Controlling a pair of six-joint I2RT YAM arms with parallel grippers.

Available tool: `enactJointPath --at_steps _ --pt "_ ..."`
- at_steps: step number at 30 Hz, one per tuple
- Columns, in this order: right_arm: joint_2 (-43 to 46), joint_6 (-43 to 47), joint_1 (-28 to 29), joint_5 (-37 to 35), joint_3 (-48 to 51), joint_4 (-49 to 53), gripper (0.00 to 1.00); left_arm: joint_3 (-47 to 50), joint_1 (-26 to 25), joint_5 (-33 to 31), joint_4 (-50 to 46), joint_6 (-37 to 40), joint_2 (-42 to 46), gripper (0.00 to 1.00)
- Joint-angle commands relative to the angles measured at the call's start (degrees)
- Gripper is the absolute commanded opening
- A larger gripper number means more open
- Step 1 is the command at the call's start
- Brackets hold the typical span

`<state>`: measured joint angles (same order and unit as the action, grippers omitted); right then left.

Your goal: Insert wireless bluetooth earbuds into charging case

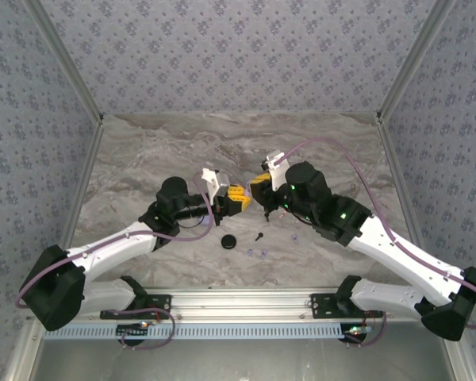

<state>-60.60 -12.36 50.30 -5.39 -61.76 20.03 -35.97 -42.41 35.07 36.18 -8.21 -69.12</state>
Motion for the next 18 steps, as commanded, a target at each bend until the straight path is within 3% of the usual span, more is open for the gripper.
enactJointPath --at_steps 1,18 --pt "0.7 1.1 0.4 -0.6 0.2 1.6 0.22 -2.0 -0.3 0.7 2.2 0.0 0.4 0.05" --pt "-1.9 0.5 -0.1 3.5 -1.2 2.1 0.27 -2.0 -0.3 0.6 2.4 -0.1 0.6 0.05"
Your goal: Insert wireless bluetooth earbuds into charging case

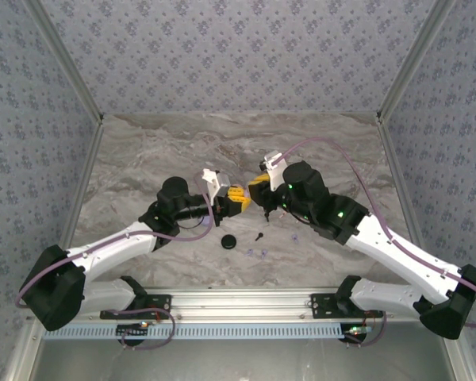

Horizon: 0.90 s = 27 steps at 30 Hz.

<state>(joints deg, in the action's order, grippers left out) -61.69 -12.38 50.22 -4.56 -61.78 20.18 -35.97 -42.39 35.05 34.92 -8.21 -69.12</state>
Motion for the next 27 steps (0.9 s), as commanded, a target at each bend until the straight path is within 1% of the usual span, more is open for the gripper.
enactJointPath --at_steps 1,21,27 --pt "-1.0 0.5 0.0 2.8 -1.2 2.0 0.26 -2.1 -0.3 0.6 3.7 -0.1 0.5 0.05" --pt "-2.4 -1.1 -0.9 3.0 -3.7 3.0 0.27 -1.8 -0.3 0.4 8.2 -3.1 1.0 0.05" --pt "-2.5 -1.2 -1.1 2.8 -4.6 2.7 0.24 -2.0 -0.4 0.1 9.5 -4.1 0.9 0.05"
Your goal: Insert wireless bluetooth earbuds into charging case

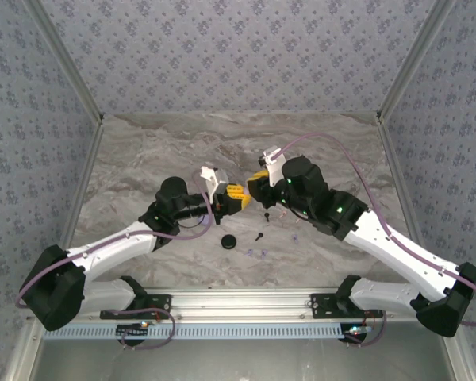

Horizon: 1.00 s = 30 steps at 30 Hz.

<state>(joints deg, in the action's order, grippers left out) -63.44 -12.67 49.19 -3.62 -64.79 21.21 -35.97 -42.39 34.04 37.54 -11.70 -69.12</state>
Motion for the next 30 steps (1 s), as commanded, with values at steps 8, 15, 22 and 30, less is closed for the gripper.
enactJointPath --at_steps 8,15,22,30 --pt "0.5 -0.4 -0.5 0.1 -2.0 1.4 0.21 -2.0 -0.4 0.4 6.7 -1.1 0.9 0.04" --pt "2.3 0.8 -1.0 -1.5 -2.9 0.9 0.21 -2.6 -0.4 -0.6 5.9 -2.2 0.7 0.05" --pt "3.0 2.2 -0.8 -4.1 -2.6 -1.6 0.21 -3.7 -0.5 -1.1 5.5 -4.0 -0.5 0.05" --pt "2.4 2.6 -0.6 -5.4 -2.2 -5.0 0.2 -3.9 -0.7 -1.4 5.6 -4.6 -0.8 0.05"
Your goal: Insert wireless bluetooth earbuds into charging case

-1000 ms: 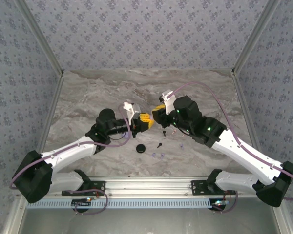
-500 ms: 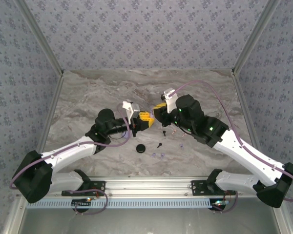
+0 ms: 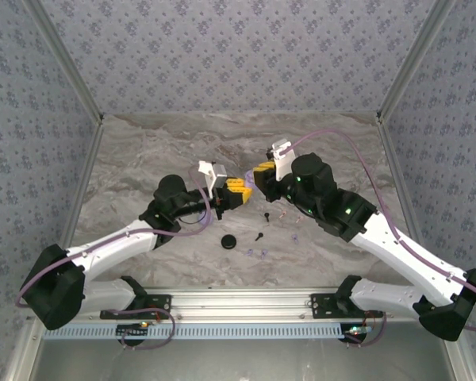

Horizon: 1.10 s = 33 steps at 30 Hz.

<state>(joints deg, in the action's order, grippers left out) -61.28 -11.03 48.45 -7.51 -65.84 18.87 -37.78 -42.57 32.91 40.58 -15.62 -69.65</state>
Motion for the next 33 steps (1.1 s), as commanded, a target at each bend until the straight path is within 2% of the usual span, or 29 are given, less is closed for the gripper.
enactJointPath --at_steps 1,19,33 --pt "0.3 1.1 0.2 -1.5 -1.2 -2.8 0.2 -2.2 -0.6 -0.4 2.5 -0.9 -0.3 0.05" --pt "-2.4 2.0 1.5 -2.1 -0.6 -2.5 0.2 -2.7 -0.6 -1.7 2.5 -3.1 -0.9 0.04" --pt "-1.3 2.4 1.7 -3.5 0.5 0.1 0.2 -2.2 -0.6 -1.9 2.8 -3.3 -0.8 0.04"
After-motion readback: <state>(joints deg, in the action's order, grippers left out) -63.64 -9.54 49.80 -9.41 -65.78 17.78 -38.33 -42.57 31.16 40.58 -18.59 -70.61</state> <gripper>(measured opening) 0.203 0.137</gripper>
